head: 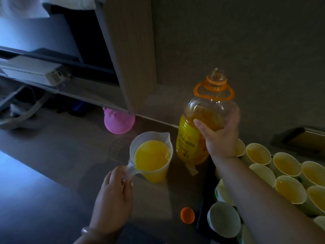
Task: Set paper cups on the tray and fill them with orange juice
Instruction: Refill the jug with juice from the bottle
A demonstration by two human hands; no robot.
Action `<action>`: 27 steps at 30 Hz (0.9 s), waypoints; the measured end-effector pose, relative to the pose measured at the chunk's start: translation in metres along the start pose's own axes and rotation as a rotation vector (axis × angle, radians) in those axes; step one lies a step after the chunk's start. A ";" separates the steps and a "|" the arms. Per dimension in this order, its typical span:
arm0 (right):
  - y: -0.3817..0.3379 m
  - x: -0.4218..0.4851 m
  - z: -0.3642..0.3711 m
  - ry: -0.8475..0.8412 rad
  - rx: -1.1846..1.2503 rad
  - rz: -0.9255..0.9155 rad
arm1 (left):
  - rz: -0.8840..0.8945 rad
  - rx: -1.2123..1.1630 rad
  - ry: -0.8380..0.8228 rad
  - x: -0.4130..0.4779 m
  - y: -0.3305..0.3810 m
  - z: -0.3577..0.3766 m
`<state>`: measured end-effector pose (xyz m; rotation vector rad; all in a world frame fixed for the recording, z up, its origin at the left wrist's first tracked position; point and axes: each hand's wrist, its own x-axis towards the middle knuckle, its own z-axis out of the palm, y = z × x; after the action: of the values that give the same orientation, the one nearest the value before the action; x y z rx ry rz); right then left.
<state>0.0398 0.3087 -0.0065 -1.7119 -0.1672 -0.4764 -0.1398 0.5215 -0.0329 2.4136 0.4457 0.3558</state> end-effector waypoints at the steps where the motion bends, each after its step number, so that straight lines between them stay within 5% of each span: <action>1: 0.000 0.000 0.002 -0.004 -0.016 0.001 | 0.003 -0.005 -0.001 0.000 0.000 0.000; 27: 0.018 -0.004 0.013 -0.172 -0.152 0.174 | 0.067 -0.031 -0.048 -0.006 0.011 0.004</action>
<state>0.0457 0.3184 -0.0257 -1.8982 -0.1062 -0.2177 -0.1412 0.5082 -0.0298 2.4061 0.3364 0.3304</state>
